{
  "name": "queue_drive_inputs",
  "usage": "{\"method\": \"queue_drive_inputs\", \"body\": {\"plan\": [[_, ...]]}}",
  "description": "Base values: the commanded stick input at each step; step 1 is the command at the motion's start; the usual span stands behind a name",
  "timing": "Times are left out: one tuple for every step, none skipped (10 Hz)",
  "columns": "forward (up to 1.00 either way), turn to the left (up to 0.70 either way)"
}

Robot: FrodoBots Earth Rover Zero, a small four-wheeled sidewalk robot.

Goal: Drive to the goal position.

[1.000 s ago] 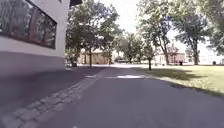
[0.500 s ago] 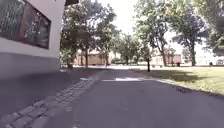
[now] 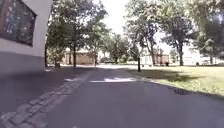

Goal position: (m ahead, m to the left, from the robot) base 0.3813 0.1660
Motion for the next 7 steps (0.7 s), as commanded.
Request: {"method": "queue_drive_inputs", "body": {"plan": [[0.85,0.0],[0.85,0.0],[0.85,0.0],[0.85,0.0],[0.85,0.0],[0.85,0.0],[0.85,0.0]]}}
